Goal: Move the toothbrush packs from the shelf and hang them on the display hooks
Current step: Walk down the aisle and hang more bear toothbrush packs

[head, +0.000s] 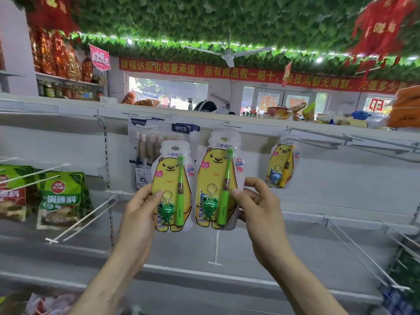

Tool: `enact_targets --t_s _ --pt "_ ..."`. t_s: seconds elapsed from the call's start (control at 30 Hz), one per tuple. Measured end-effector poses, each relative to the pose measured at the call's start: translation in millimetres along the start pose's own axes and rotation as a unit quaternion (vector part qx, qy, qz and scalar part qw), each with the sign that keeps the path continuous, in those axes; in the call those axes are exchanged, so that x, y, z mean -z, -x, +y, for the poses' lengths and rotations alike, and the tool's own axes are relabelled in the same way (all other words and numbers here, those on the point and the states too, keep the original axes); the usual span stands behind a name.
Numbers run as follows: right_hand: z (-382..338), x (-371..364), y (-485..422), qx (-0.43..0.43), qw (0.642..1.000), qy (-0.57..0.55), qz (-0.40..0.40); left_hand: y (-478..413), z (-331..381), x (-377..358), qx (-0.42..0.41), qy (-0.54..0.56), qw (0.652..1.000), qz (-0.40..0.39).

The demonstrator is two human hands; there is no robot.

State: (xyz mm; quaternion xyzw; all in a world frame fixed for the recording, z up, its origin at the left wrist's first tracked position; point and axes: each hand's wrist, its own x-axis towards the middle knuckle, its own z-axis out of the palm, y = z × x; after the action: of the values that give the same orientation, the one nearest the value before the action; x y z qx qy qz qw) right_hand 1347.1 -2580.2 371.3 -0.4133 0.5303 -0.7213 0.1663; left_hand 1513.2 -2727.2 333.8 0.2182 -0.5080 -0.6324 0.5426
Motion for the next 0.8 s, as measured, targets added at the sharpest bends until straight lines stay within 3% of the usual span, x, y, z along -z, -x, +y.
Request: enact_targets --t_s 0.37,0.8 --pt "7 -5 0 0.003 0.997 0.019 0.073 -26 -10 2 0.018 0.012 0.998 -0.059" --pt "7 -1 -3 0.011 0.998 -0.007 0.060 -30 -15 -10 0.017 0.017 0.998 -0.064"
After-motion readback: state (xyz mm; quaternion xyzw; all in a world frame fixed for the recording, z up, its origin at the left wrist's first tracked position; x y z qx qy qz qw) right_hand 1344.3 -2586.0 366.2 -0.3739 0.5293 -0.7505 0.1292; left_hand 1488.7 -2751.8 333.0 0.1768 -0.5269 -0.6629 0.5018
